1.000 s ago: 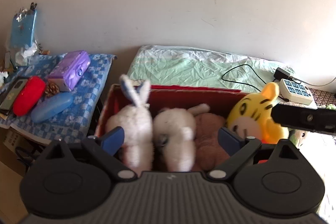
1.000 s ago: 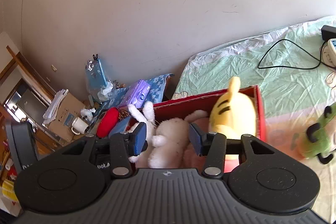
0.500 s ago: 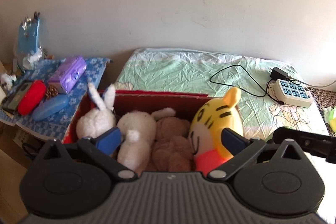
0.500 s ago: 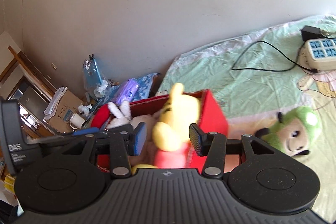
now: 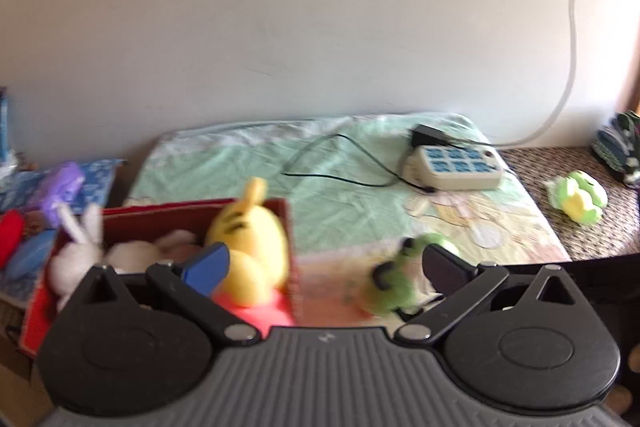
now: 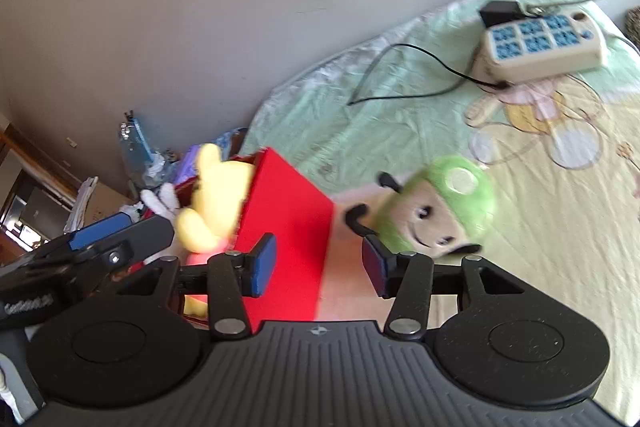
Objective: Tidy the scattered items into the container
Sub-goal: 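Withdraw the right gripper from the box toward the green mushroom plush, then close the right gripper on the green mushroom plush and lift it, then carry the green mushroom plush with the right gripper over the red box, then lower the mushroom plush into the box and open the right gripper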
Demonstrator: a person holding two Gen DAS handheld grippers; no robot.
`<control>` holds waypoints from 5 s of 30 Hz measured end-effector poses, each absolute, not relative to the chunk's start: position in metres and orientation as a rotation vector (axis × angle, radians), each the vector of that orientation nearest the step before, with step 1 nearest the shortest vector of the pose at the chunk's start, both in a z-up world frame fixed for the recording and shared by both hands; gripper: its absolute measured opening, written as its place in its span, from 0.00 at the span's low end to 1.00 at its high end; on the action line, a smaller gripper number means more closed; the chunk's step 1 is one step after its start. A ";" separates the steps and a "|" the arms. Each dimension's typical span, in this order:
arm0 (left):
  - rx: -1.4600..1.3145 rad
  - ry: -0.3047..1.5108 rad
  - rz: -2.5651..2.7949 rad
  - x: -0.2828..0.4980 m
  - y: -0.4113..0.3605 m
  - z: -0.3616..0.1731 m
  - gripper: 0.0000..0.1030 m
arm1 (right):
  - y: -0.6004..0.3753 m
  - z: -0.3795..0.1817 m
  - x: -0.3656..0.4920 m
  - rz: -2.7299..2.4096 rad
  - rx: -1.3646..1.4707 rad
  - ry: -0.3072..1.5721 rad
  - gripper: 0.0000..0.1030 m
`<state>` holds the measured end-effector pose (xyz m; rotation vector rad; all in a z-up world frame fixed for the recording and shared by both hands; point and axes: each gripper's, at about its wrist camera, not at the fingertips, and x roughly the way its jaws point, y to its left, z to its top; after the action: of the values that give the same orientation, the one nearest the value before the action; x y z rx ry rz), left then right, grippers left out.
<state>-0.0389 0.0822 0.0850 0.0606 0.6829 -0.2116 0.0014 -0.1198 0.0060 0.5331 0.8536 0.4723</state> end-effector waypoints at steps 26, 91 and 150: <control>0.019 0.899 -0.266 0.067 0.018 -0.021 0.71 | -0.201 -0.095 0.063 0.313 0.947 1.010 0.60; -0.001 0.463 -0.229 -0.069 0.238 0.091 0.64 | 0.065 0.068 -0.008 0.724 0.460 0.510 0.70; -0.105 0.635 -0.311 -0.073 0.395 0.042 0.63 | 0.191 0.039 -0.020 0.743 0.158 0.509 0.78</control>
<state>-0.0727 0.3952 0.0419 -0.1046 0.6349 -0.3111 -0.0198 0.1915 0.0395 0.1582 0.5088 0.7425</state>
